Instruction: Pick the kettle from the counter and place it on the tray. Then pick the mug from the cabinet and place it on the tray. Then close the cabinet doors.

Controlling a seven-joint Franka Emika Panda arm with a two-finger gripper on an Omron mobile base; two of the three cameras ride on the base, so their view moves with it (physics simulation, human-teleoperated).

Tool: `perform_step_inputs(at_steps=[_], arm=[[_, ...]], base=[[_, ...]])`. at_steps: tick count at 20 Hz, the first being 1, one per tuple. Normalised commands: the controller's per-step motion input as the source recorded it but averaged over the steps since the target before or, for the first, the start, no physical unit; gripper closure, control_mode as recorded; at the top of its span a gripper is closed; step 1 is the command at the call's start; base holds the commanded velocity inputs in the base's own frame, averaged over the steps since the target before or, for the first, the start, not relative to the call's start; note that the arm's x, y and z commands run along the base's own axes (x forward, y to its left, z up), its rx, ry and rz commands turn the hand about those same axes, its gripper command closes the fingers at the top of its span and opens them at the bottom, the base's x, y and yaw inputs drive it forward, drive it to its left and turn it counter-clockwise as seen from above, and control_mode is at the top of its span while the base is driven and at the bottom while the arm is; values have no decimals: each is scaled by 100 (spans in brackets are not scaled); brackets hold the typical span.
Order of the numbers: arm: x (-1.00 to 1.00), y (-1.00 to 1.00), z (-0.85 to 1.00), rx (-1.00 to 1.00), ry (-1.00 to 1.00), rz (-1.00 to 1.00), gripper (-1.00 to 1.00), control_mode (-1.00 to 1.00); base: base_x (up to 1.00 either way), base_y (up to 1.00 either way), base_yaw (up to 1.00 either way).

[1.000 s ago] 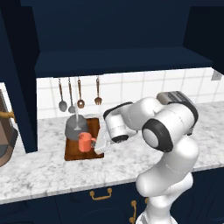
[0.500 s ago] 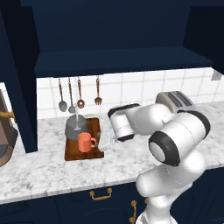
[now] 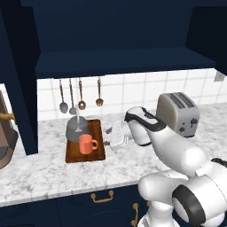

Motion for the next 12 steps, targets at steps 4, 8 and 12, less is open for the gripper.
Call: perform_step_inputs(at_steps=[4,8,12], arm=[[-74,-22,75,0,0,1,-100,-100],[-72,-16,73,0,0,1,-100,-100],[-60,-8,72,0,-2,0,-100,-100]], base=[[0,0,0],[0,0,0],[0,0,0]])
